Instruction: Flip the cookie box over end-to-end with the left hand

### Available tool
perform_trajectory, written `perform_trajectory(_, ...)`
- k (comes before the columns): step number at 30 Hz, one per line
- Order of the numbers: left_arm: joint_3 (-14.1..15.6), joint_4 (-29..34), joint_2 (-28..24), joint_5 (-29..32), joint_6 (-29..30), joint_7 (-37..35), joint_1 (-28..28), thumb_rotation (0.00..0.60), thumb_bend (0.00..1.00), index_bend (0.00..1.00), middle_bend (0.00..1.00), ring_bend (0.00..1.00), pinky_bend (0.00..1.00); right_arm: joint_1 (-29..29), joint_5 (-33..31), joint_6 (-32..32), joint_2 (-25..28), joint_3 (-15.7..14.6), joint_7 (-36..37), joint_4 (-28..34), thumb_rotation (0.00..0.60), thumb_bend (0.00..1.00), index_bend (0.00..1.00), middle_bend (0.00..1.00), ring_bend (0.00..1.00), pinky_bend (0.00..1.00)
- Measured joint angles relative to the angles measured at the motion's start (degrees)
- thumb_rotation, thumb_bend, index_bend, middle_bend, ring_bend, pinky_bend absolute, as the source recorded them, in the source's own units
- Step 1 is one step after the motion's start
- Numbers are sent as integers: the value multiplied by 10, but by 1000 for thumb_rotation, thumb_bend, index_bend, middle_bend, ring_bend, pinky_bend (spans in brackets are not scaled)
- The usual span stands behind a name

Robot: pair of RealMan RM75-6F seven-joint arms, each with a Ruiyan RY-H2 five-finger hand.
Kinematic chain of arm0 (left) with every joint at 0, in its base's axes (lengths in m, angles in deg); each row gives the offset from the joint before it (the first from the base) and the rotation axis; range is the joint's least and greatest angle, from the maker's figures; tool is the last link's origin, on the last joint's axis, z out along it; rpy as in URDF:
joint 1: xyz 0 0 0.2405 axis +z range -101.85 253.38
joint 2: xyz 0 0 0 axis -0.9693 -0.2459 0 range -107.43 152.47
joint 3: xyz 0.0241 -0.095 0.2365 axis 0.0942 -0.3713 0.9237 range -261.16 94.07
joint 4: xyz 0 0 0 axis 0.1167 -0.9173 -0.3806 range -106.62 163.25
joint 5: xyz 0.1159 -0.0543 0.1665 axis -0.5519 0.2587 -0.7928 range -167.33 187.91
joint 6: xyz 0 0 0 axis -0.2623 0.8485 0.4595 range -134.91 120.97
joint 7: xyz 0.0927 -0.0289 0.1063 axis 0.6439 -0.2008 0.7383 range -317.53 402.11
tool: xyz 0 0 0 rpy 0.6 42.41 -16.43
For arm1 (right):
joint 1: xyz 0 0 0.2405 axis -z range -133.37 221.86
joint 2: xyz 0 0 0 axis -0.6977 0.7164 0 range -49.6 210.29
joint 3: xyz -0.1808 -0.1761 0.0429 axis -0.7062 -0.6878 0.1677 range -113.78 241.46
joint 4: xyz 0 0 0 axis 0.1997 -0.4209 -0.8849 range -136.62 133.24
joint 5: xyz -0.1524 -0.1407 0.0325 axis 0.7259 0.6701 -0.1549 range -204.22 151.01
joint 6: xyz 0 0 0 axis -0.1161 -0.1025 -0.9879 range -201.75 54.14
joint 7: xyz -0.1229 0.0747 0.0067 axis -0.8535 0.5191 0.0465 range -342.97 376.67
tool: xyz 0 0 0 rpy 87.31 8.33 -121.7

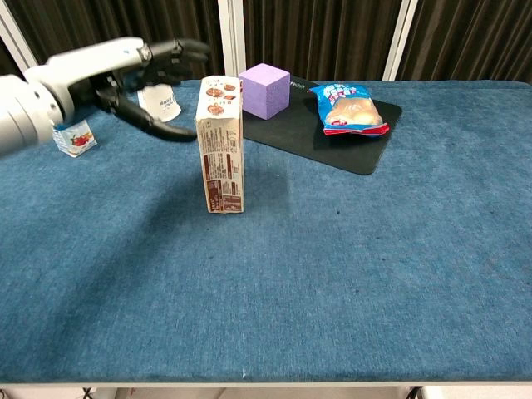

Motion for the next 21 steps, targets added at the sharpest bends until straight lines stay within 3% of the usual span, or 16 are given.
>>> perform_trajectory(5,-17,99,-59,85,-18,174,-20,500,26,0,0,0,0,-1,0,0,-2,1,3,-1,600,0,0,0,0,0)
perform_trajectory(10,-29,178,-97,240,-31,340,-67,510,19,0,0,0,0,-3,1,3,-3,1,7,-6,600,0,0,0,0,0)
perform_trajectory(15,-30,218,-100,398,-14,479,-137,546,19,0,0,0,0,-4,-2,7,-3,2,13,-12,600,0,0,0,0,0)
perform_trajectory(21,-26,240,-79,537,39,587,-220,572,19,0,0,0,0,-6,-4,18,-8,-4,16,-22,600,0,0,0,0,0)
